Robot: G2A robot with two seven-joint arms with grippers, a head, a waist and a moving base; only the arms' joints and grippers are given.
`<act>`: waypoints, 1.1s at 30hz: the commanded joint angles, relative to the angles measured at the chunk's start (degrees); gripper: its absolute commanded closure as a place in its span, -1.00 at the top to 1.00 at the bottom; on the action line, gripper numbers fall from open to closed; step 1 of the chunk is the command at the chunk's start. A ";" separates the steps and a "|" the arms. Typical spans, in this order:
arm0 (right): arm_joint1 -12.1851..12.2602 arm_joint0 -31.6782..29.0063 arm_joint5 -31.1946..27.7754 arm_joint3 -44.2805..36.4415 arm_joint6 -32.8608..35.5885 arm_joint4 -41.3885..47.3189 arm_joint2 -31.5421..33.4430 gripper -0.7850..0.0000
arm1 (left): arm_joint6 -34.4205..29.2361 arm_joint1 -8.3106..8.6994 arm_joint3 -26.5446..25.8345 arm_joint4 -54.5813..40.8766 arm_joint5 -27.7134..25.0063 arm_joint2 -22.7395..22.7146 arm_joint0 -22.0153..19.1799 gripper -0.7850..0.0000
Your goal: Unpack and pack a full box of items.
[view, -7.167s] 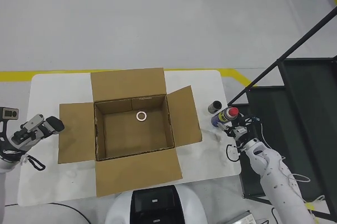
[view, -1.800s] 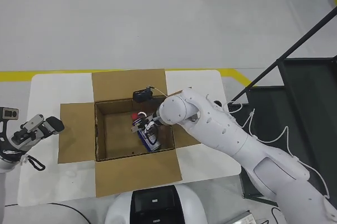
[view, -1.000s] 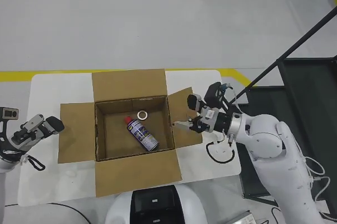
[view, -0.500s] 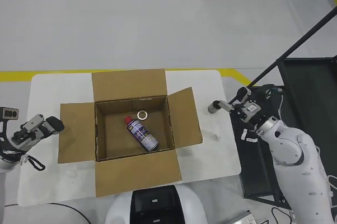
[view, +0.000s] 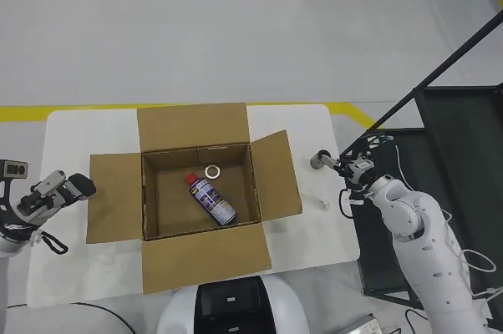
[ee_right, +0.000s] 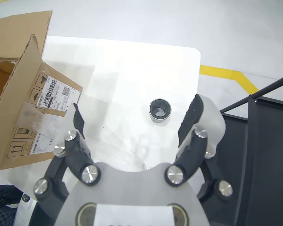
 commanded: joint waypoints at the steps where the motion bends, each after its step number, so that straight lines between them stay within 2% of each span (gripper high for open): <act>1: 0.00 0.00 -0.01 0.00 0.01 -0.01 0.00 1.00 | 0.00 0.00 0.00 0.00 0.00 0.00 0.00 1.00; 12: -0.08 0.79 0.68 1.60 -0.13 -1.18 -1.07 1.00 | 0.00 0.00 0.00 0.00 0.00 0.00 0.00 1.00; 19: -0.94 8.98 3.74 14.14 0.18 -6.05 -8.35 1.00 | 0.00 0.00 0.00 0.00 0.00 0.00 0.00 1.00; 25: -1.95 15.45 4.52 25.27 -3.21 -6.32 -12.63 1.00 | 0.00 0.00 0.00 0.00 0.00 0.00 0.00 1.00; 33: -3.27 21.43 6.95 34.28 -6.54 -7.51 -16.85 1.00 | 0.00 0.00 0.00 0.00 0.00 0.00 0.00 1.00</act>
